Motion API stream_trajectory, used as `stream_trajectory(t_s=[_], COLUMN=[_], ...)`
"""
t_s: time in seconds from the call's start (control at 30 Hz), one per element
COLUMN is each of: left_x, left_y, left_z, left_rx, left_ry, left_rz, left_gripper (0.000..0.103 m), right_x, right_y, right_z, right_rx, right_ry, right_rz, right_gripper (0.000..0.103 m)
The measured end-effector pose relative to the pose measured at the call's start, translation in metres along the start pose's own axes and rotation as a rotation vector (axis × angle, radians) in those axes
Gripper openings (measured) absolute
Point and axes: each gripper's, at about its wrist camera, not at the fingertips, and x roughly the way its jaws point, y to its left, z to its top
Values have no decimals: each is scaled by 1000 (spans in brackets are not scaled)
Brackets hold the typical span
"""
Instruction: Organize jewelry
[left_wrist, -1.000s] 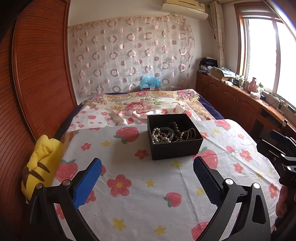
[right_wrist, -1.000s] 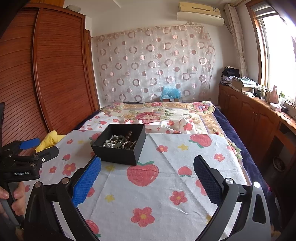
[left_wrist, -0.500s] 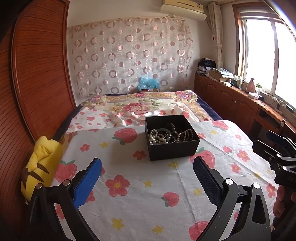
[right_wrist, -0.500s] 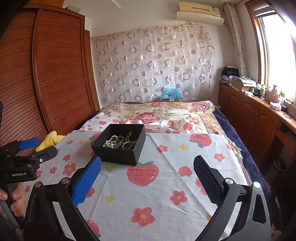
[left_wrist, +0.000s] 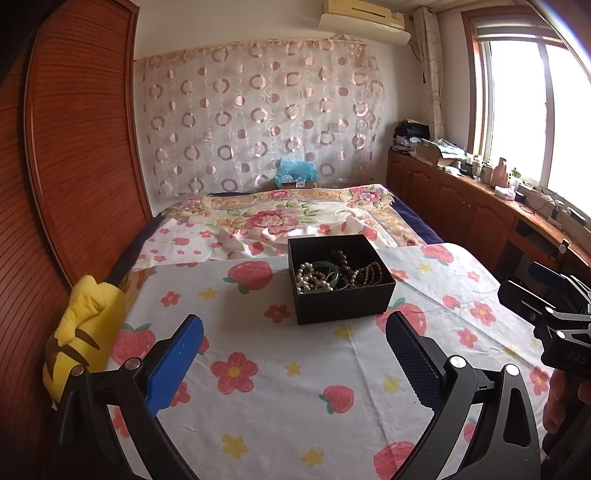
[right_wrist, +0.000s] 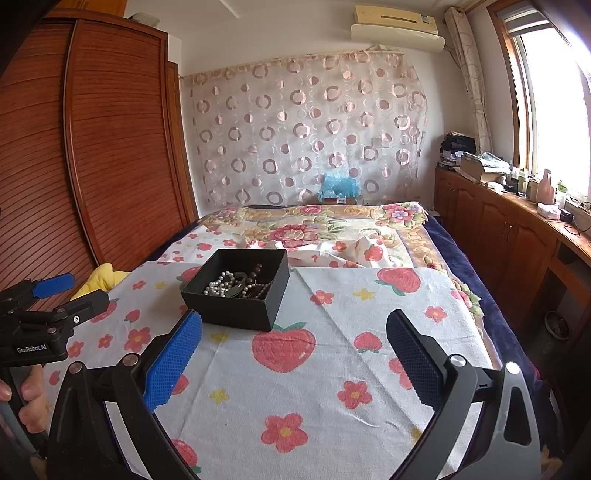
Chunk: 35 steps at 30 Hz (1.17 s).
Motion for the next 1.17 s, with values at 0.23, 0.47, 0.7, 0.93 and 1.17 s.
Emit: stream_trajectory(t_s=[0.23, 0.47, 0.7, 0.93, 1.17], left_x=[0, -1, 0, 0, 0], left_y=[0, 1, 1, -2, 0], left_z=[0, -1, 0, -2, -3], left_rx=[0, -1, -3, -4, -8], left_ry=[0, -7, -5, -10, -11], left_rz=[1, 2, 1, 5, 3], left_gripper=[96, 96, 96, 96, 96], right_x=[0, 0, 0, 0, -1], right_y=[-1, -1, -1, -1, -1], right_z=[0, 0, 0, 0, -1], right_rx=[1, 2, 2, 2, 2], right_ry=[-1, 0, 0, -1, -2], right_rz=[0, 1, 2, 1, -1], right_gripper=[101, 101, 101, 101, 101])
